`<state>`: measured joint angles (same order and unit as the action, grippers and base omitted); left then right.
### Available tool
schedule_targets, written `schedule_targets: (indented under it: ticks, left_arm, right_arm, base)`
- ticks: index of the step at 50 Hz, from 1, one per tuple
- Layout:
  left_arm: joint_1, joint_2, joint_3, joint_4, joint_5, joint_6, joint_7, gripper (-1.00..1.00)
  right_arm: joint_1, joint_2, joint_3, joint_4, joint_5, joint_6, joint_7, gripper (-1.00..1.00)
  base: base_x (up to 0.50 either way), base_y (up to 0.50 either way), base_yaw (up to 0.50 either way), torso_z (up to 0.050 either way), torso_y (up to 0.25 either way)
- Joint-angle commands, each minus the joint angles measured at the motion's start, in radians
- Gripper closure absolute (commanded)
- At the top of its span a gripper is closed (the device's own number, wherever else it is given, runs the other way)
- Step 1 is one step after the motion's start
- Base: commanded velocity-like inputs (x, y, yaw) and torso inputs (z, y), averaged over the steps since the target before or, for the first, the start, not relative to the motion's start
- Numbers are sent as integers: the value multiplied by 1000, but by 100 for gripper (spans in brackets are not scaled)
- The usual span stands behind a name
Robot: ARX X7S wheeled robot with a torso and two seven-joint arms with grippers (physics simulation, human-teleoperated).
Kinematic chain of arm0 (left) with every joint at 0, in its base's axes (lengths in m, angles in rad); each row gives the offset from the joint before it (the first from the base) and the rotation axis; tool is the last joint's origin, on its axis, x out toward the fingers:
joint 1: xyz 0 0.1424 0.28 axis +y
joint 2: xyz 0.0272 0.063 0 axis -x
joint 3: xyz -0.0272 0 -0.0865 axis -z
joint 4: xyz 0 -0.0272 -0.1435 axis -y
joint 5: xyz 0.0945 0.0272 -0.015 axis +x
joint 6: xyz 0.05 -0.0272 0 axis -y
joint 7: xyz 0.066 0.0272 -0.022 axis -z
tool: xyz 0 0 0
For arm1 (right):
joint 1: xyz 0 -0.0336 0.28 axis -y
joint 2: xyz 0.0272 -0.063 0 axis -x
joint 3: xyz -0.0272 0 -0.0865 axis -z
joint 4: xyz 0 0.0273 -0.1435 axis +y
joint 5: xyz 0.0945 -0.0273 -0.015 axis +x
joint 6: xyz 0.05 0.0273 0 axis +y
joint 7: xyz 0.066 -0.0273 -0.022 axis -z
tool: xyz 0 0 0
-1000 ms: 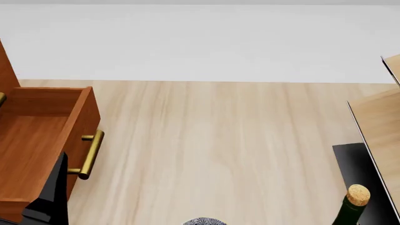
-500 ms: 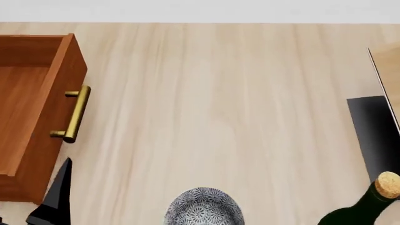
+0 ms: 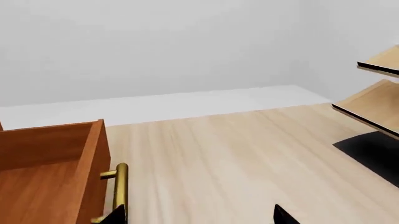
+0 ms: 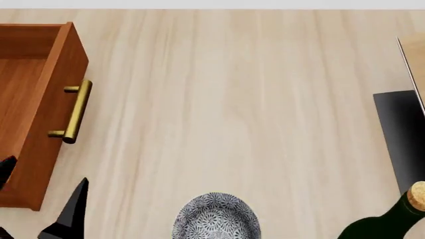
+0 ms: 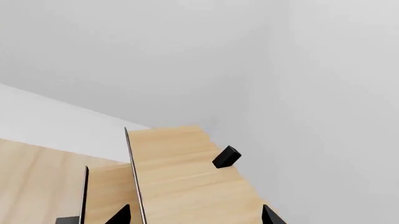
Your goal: Put the bowl in the bottom drawer of the cabinet.
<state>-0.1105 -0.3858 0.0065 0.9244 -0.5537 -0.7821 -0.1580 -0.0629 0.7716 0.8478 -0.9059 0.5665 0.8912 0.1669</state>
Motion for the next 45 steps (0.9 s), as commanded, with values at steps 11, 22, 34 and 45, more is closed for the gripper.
schedule_targets:
  ticks: [11, 22, 34, 45]
  left_arm:
    - [-75, 8, -55, 76, -387, -350, -90, -100]
    - [-163, 10, -38, 52, -517, -436, -147, -100]
    - [-251, 7, -14, 14, -587, -478, -180, -100]
    - [-323, 20, -17, 26, -790, -533, -292, -100]
  right_arm:
    - [-8, -3, 0, 0, -11, -18, 4, -100]
    - [-4, 7, 4, -10, 0, -2, 11, -100]
    - [-9, 7, 10, -35, 12, 22, 24, -100]
    - [-10, 12, 26, -54, 29, 46, 33, -100]
  base:
    - [0, 0, 0, 0, 0]
    - [0, 0, 0, 0, 0]
    - [0, 0, 0, 0, 0]
    - [0, 0, 0, 0, 0]
